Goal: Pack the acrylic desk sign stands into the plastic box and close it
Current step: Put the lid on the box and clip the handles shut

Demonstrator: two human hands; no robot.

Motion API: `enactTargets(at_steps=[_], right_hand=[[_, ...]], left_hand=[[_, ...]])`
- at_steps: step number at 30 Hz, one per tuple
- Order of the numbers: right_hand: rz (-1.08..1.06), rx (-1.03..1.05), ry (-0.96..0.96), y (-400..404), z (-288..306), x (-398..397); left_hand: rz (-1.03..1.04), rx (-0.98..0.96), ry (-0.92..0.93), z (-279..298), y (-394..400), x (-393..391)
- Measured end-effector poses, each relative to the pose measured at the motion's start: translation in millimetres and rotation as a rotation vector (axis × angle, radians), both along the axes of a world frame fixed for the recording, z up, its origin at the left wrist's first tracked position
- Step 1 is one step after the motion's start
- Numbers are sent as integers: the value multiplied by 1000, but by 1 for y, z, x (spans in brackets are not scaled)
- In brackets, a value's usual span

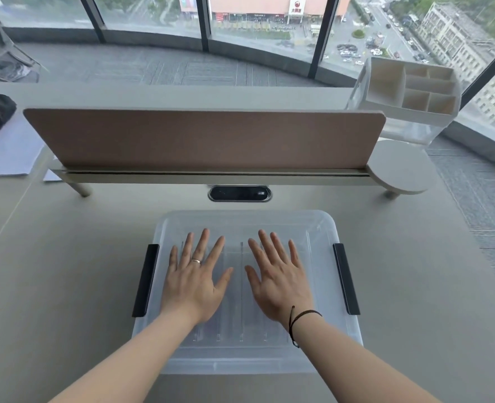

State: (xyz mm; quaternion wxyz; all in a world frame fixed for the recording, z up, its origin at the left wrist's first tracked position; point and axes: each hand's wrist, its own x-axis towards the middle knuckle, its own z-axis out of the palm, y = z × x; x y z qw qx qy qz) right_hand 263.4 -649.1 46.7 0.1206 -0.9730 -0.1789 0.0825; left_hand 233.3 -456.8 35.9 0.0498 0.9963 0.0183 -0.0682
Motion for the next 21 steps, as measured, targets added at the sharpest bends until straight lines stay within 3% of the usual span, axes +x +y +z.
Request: enactTargets(at_steps=[10,21], right_hand=[[107,-1,29,-19,5,-11],[118,-26,-7,-23,-3,-18]], left_hand=[[-8,-118,30,12,8,-11],[-32,-10,4,5,3,-20]])
